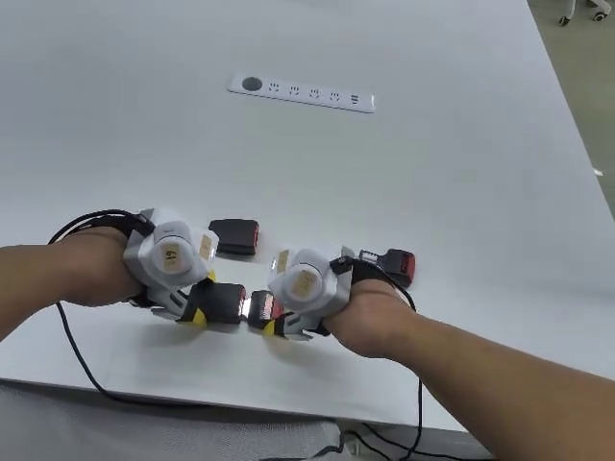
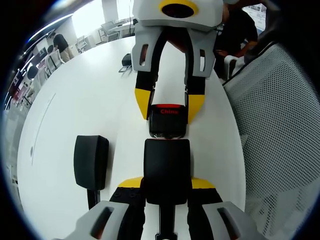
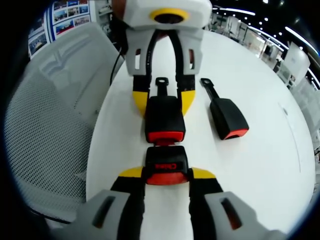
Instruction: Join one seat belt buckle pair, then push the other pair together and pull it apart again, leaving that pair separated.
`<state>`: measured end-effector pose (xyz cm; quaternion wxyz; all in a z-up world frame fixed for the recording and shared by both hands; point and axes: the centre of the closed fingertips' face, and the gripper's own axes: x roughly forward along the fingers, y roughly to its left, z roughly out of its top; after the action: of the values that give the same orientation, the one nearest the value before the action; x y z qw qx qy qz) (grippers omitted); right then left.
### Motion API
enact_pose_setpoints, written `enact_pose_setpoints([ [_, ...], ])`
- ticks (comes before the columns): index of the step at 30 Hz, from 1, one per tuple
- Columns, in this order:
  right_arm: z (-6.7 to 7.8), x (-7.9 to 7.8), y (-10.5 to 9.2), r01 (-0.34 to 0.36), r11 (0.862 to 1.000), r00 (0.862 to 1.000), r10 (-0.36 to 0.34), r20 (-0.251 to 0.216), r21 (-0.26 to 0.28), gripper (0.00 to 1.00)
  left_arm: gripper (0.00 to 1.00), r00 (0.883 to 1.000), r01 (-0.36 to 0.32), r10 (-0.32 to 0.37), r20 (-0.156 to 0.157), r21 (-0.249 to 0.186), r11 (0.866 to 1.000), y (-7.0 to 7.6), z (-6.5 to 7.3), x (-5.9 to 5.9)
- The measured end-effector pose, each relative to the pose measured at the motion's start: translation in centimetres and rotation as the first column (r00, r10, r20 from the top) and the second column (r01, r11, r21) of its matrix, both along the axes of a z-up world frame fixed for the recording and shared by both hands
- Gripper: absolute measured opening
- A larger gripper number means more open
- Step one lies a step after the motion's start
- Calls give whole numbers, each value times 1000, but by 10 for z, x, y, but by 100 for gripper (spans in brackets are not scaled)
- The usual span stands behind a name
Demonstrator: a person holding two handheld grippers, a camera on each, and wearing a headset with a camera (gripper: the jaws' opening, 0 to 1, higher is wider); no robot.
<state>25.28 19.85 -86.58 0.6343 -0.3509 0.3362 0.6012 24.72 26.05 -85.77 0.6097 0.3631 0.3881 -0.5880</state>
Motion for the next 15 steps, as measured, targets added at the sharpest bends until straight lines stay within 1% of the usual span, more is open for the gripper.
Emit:
enact_pose_setpoints([
  [5,0,0,0,-1,1000,1000,1,0,1,33,32,1000,1,-1,0,0,1000,0,0,0],
  [9,0,0,0,-3,1000,1000,3,-7,-8,33,33,1000,2,-2,1,17,1000,0,0,1],
  [15,0,-1,0,-12,1000,1000,12,-9,-11,33,33,1000,-2,2,-1,10,1000,3,-3,3],
])
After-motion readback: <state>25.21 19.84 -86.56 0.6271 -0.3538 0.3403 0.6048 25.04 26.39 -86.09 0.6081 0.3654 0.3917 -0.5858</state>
